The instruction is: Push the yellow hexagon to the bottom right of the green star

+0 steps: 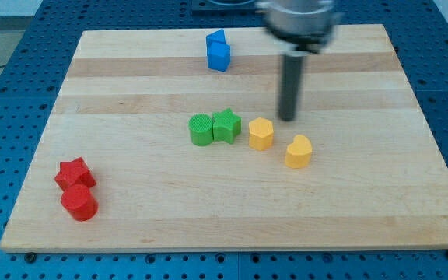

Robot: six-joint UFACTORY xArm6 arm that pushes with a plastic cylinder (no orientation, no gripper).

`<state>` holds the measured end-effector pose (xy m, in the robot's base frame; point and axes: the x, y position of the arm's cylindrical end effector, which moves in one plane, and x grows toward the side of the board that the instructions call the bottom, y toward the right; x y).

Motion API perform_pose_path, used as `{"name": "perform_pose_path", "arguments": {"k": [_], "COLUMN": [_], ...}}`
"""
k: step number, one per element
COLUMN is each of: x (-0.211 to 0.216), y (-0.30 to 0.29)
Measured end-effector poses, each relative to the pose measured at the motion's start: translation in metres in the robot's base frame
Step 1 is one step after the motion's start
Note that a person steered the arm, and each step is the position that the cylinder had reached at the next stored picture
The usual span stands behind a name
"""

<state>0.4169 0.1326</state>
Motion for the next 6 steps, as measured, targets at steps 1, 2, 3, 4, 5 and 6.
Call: {"name": "perform_pose_path", "arguments": {"k": [1, 2, 3, 4, 5, 6], "x": [0.072, 0.098, 0.042, 0.026, 0.024, 0.031], "y": [0.053, 0.019, -0.032, -0.074, -0.002, -0.031]}}
